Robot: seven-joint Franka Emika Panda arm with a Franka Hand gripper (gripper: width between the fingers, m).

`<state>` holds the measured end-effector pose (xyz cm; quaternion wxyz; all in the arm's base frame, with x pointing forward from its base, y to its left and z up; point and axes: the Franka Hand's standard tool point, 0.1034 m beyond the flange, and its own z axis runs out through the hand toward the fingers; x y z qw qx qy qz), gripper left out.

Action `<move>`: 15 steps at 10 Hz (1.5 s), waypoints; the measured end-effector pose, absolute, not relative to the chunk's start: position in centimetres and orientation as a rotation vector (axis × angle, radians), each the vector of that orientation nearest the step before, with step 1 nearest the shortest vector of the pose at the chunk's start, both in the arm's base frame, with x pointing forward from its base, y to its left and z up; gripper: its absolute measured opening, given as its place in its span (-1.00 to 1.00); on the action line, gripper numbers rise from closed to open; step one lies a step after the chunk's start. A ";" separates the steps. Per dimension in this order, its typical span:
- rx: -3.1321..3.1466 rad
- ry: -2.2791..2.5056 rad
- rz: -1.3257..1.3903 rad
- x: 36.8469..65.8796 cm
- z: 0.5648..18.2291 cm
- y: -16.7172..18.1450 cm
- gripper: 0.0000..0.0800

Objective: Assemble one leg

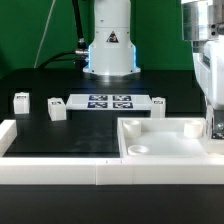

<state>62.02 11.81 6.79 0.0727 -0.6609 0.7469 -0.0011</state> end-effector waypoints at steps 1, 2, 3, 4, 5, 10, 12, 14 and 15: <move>-2.037 2.200 -0.003 62.0 6.8 11.8 0.56; -2.124 2.122 -0.005 62.0 6.9 11.7 0.61; -2.289 1.965 0.000 62.0 7.0 11.9 0.61; -2.393 1.849 -0.001 62.0 7.0 12.3 0.62; -2.433 1.796 -0.007 62.0 7.1 12.4 0.62; -2.920 1.011 -0.033 62.2 7.5 12.2 0.62; -3.026 0.694 -0.049 62.4 7.6 11.9 0.62; -3.091 0.456 -0.057 62.4 7.5 11.9 0.62; -3.118 0.315 -0.066 62.4 7.5 11.9 0.62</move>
Offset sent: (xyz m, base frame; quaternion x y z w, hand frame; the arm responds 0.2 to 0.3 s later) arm 0.0035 0.0122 0.0018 -0.0475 0.0105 -0.3163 0.9474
